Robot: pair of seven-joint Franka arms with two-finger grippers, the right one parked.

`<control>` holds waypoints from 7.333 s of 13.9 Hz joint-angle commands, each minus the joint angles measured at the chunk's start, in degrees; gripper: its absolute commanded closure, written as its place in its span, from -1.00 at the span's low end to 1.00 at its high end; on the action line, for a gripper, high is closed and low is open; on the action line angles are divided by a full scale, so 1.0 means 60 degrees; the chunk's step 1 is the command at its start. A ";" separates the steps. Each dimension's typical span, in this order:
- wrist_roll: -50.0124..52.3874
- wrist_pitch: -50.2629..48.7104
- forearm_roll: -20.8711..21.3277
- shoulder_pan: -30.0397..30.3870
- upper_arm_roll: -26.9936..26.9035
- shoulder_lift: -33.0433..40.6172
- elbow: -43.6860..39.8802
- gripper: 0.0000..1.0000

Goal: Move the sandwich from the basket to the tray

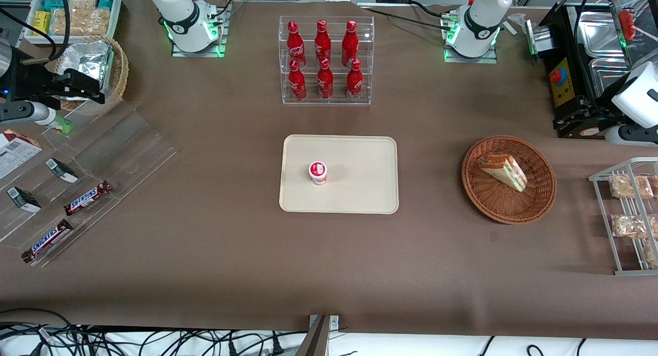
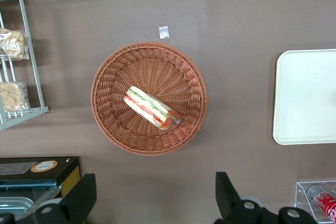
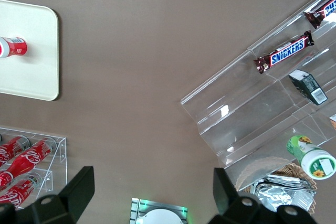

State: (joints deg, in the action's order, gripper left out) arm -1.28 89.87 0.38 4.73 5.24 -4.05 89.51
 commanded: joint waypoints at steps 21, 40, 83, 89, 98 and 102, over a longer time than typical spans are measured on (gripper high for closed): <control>0.5832 0.4411 0.0681 0.0472 0.0079 -0.0072 0.4268 -1.00; 0.9075 0.9115 0.0844 0.0457 0.0079 -0.1229 0.7054 -1.00; 0.5004 0.1471 0.0185 0.0223 0.3122 -0.1376 0.0580 1.00; 0.4930 0.1981 0.0332 -0.0083 0.4649 -0.2108 0.0185 1.00; 0.5134 0.4327 0.1428 -0.1490 0.4620 -0.4113 0.0390 1.00; 0.6026 0.4678 0.2104 -0.1769 0.4606 -0.4846 0.0390 1.00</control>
State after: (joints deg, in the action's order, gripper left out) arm 32.18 117.01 10.95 -4.69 32.90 -31.19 93.15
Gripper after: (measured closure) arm 0.806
